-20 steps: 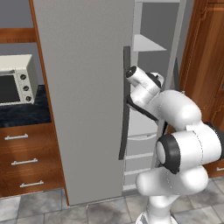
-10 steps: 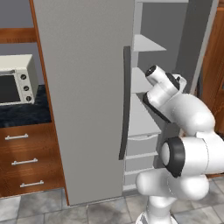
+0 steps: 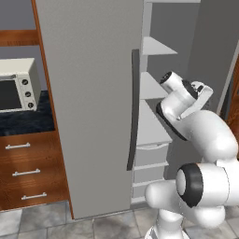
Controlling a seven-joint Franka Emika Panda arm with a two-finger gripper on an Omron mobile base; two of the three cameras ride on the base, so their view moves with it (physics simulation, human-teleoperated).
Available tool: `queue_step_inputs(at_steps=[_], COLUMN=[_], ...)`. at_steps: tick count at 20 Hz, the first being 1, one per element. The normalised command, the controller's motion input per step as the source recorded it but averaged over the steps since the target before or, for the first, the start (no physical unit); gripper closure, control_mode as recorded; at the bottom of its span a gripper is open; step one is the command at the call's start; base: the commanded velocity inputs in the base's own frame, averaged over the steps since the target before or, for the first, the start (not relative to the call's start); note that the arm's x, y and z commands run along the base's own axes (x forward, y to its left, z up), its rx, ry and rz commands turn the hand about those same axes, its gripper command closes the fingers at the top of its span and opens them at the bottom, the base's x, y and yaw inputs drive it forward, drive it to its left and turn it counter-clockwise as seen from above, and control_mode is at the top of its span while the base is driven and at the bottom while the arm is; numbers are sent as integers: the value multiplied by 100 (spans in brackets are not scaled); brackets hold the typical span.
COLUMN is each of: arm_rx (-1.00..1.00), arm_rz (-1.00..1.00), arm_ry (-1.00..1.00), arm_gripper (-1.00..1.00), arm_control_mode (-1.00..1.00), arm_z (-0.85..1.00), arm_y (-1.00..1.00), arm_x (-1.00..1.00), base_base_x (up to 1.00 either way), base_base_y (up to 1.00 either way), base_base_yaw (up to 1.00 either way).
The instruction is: Retrieve a lemon from the fridge and place it on the cutting board with the fish.
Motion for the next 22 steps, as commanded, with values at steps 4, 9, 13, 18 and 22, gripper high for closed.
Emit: queue_step_inputs(at_steps=[4,9,13,18,22], arm_rx=[5,41,57,47,10], arm_rz=[-28,-37,-33,-22,6], arm_ry=[-20,-30,-45,-64,-45], arm_gripper=[-100,-100,-100,-100,-100], arm_control_mode=[-100,-100,-100,-100,-100], arm_z=[4,4,6,8,47], arm_y=[100,84,73,94,46], arm_x=[19,36,14,1,0], base_base_x=[0,0,0,0,0], base_base_y=[0,0,0,0,0], base_base_yaw=[0,0,0,0,0])
